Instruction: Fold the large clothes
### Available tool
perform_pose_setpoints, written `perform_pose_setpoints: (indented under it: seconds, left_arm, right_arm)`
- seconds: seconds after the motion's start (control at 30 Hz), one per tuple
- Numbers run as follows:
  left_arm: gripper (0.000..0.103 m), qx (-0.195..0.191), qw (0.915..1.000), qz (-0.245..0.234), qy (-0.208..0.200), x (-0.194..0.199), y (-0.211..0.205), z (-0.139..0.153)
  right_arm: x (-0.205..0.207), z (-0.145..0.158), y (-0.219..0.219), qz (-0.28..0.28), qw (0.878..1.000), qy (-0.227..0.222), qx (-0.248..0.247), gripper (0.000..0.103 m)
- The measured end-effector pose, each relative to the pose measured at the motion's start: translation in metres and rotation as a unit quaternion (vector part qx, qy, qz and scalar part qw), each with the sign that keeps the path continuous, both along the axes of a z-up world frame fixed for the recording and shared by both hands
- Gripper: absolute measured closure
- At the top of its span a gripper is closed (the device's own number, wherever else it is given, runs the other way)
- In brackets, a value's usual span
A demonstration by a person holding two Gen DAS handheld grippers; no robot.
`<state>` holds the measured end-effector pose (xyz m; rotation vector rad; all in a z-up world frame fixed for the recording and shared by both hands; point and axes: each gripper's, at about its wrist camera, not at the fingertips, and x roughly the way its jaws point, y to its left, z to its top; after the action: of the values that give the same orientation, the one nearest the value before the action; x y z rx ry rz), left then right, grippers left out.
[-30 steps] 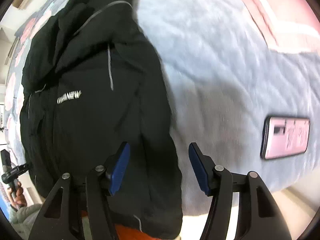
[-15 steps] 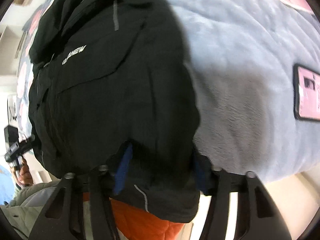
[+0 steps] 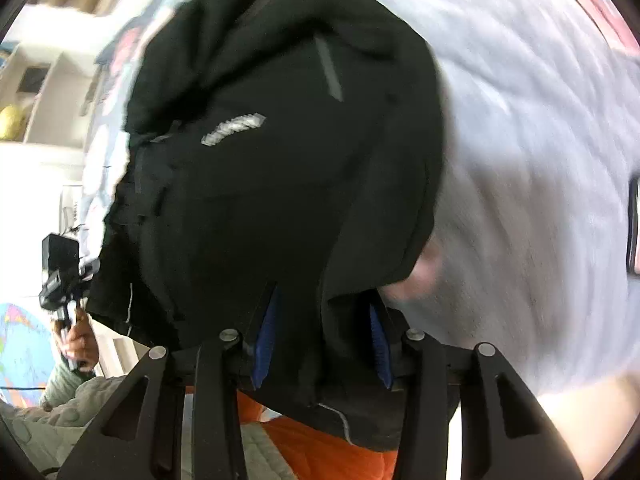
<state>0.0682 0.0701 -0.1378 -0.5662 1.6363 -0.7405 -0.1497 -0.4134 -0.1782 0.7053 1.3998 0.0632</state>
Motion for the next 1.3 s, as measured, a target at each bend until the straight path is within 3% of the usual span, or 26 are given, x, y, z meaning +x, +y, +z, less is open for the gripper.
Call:
perform_pose_setpoints:
  seconds: [0.13,0.2,0.4,0.5,0.6,0.67,0.73,0.77,0.8,0.83,0.9,1.0,1.13,1.3]
  left_arm:
    - [0.04,0.033,0.9986,-0.041,0.011,-0.015,-0.012,-0.003]
    - [0.04,0.035,0.9982,-0.043,0.021,-0.018,-0.011,-0.004]
    - [0.032,-0.006,0.9976,0.025,0.064,-0.018,0.007,-0.011]
    - [0.032,-0.028,0.9952,0.047,0.082,-0.016,0.007,-0.019]
    - [0.028,-0.038,0.9943,0.052,0.085,-0.015,0.005,-0.021]
    - [0.025,-0.02,0.9951,0.036,0.09,-0.016,0.0,-0.025]
    - [0.026,0.029,0.9954,0.01,0.091,-0.017,-0.006,-0.033]
    - [0.03,0.061,0.9944,-0.008,0.086,-0.018,-0.011,-0.037]
    - [0.052,0.081,0.9932,-0.022,0.081,-0.02,-0.018,-0.038]
    - [0.066,0.112,0.9906,-0.038,0.07,-0.021,-0.023,-0.038]
    - [0.091,0.132,0.9883,-0.043,0.064,-0.021,-0.022,-0.038]
    - [0.094,0.11,0.9929,-0.032,0.028,-0.014,-0.034,-0.012]
    - [0.093,0.036,0.9987,-0.013,-0.033,0.012,-0.056,0.036]
    - [0.093,-0.026,0.9926,0.013,-0.118,0.069,-0.082,0.101]
  right_arm:
    - [-0.021,-0.015,-0.012,-0.017,0.999,0.031,-0.003,0.055]
    - [-0.033,-0.021,-0.016,-0.016,0.999,0.046,-0.002,0.049]
    - [-0.041,-0.046,-0.003,0.014,0.997,0.066,0.027,0.04]
    - [-0.035,-0.04,0.007,0.043,0.997,0.048,0.036,0.04]
    - [-0.026,-0.02,0.019,0.071,0.995,0.001,0.063,0.04]
    - [-0.019,-0.015,0.028,0.09,0.995,0.0,0.053,0.04]
    - [-0.014,-0.026,0.031,0.101,0.994,0.023,0.038,0.04]
    - [-0.014,-0.033,0.03,0.102,0.994,0.036,0.033,0.04]
    - [-0.015,-0.04,0.029,0.105,0.993,0.047,0.032,0.043]
    - [-0.015,-0.043,0.029,0.107,0.992,0.053,0.029,0.046]
    - [-0.016,-0.044,0.031,0.114,0.992,0.05,0.013,0.058]
    - [-0.019,-0.032,0.025,0.101,0.995,0.019,0.013,0.074]
    - [-0.005,0.01,0.017,0.062,0.996,-0.046,0.041,0.076]
    - [0.032,0.064,-0.003,0.04,0.99,-0.118,0.063,0.076]
